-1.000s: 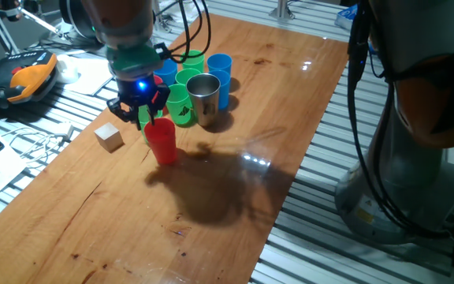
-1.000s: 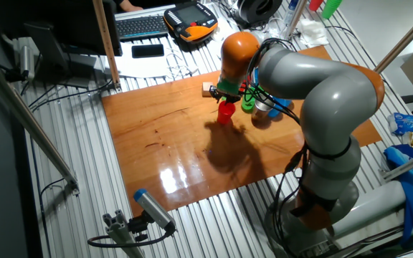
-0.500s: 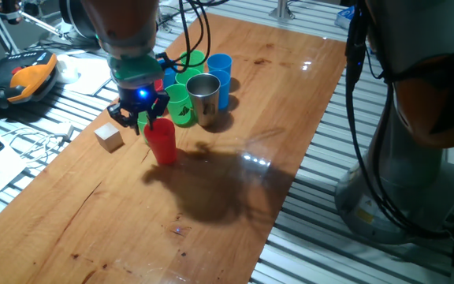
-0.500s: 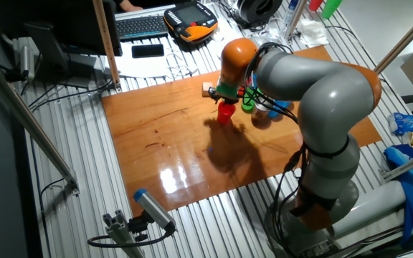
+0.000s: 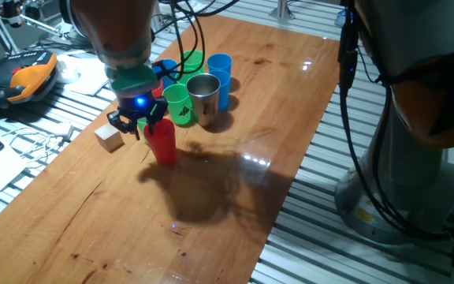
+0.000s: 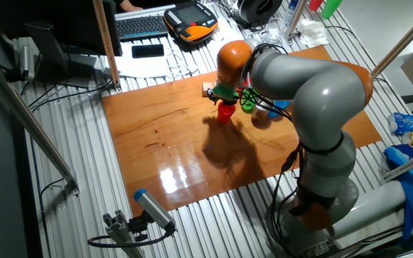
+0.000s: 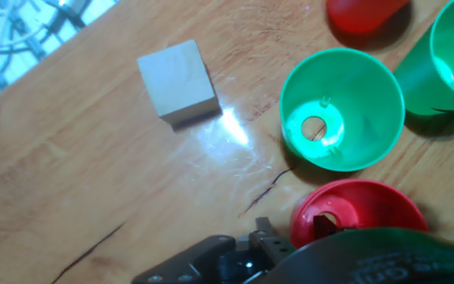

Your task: Stack the cups

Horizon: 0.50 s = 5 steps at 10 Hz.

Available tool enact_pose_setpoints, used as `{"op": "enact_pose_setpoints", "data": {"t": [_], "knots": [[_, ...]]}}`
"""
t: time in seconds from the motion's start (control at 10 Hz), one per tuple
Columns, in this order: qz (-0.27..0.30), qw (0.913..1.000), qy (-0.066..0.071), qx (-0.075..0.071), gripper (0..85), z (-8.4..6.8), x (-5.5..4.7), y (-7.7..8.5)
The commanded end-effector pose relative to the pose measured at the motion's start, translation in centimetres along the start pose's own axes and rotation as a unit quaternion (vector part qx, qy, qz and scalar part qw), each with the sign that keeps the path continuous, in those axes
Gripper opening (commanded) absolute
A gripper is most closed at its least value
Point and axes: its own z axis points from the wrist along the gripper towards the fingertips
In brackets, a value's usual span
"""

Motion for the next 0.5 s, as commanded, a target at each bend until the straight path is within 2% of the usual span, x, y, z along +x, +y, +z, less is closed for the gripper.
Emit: {"op": "enact_pose_setpoints", "data": {"t": [0.0,0.2,0.3,0.4], "knots": [[-0.004,1.0000,0.000,0.005,34.0,0.3,0.0,-0.1],[-0.013,0.9999,-0.001,0.001,34.0,1.3,0.1,-0.7],[-0.031,0.9995,-0.009,0.002,34.0,2.0,0.2,-1.0],[-0.047,0.9989,-0.002,0.002,17.0,1.9,0.0,-1.0]]}}
